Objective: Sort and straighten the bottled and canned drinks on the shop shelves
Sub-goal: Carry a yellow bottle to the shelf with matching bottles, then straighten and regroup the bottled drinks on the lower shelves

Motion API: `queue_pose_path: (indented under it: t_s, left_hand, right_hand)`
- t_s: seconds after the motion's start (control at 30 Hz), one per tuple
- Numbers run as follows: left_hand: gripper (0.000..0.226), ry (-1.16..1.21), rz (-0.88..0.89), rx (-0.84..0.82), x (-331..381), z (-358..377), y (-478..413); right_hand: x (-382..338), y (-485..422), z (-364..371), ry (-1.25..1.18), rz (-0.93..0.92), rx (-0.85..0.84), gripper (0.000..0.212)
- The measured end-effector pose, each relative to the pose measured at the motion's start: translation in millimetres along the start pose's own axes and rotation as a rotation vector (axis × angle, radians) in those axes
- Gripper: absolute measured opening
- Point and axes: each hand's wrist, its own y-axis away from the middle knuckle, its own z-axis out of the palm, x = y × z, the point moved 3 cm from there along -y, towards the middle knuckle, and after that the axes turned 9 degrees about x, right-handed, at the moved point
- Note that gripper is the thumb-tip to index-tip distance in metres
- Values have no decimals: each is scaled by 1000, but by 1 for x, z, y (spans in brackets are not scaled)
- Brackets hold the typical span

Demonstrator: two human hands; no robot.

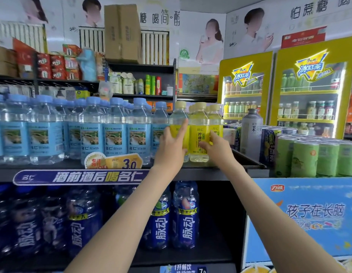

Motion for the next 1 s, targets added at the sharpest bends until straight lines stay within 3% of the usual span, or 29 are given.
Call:
queue_pose_path:
  t_s: [0.13, 0.3, 0.43, 0.67, 0.8, 1.0]
  left_hand:
    - [80, -40, -31, 21, 5, -6, 8]
    - [53, -8, -36, 178, -13, -33, 57]
    - [43, -68, -65, 161, -49, -66, 106]
    - [38, -369, -325, -87, -165, -150, 185]
    - [38, -487, -454, -201, -231, -210, 229]
    - [37, -634, -561, -208, -335, -347, 282]
  right_hand:
    - [-3, 11, -2, 35, -54, 127, 55]
    - [-21, 68, 16, -70, -312, 308, 43]
    - [-49, 122, 58, -190, -411, 127, 26]
    - [-121, 196, 162, -163, -479, -268, 20]
    - [-178, 233, 212, -167, -515, -362, 16]
    - [-312, 311, 306, -248, -569, -428, 21]
